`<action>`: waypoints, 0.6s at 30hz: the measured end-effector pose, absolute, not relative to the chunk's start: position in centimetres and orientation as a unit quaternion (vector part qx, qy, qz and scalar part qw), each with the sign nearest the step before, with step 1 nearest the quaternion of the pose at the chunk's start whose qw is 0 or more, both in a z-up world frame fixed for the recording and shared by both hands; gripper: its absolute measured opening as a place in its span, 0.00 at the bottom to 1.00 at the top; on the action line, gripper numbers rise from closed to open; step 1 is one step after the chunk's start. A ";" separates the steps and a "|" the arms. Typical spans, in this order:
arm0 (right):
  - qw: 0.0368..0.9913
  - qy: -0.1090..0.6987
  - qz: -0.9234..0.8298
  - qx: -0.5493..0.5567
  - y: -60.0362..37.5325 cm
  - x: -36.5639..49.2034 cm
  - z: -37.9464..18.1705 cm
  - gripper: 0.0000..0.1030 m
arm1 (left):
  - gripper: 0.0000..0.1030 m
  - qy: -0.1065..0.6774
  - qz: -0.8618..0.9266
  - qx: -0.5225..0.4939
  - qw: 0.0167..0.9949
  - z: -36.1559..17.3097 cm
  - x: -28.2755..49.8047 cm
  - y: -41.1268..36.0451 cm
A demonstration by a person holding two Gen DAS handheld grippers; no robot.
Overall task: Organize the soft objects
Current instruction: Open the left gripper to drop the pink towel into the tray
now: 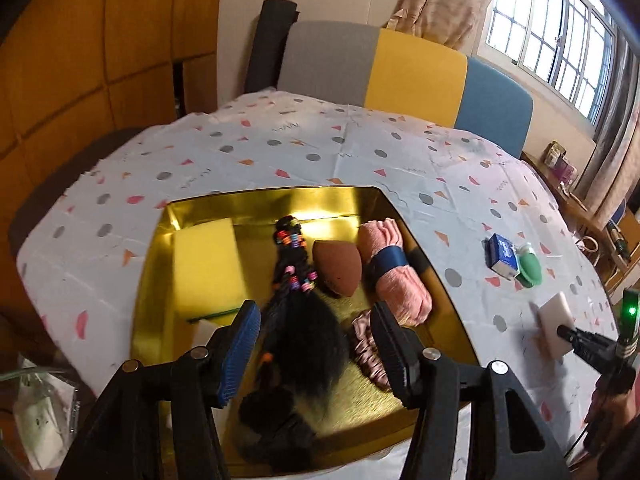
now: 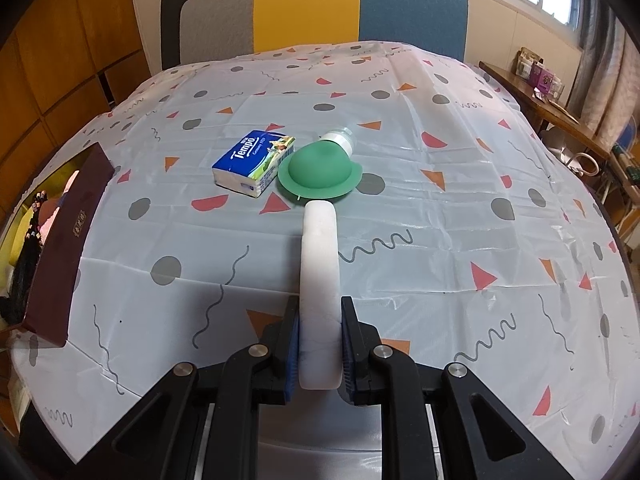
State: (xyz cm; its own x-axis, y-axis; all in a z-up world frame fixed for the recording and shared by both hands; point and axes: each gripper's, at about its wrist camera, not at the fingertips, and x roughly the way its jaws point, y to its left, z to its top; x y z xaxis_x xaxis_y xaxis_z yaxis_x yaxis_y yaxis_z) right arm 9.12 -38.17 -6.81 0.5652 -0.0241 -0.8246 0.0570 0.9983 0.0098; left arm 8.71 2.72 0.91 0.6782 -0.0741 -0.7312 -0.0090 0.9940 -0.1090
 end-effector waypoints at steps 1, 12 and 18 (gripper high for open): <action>0.885 0.465 -0.024 0.017 -38.1 9.1 -6.8 0.18 | 0.56 0.398 -0.016 -0.047 0.916 1.0 8.3 2.9; 0.896 0.438 0.006 0.079 -36.5 9.1 -3.5 0.17 | 0.56 0.387 -0.009 -0.045 0.921 1.2 6.7 4.3; 0.904 0.406 0.091 0.101 -30.8 9.6 0.3 0.17 | 0.56 0.371 0.006 -0.031 0.928 1.5 6.0 4.8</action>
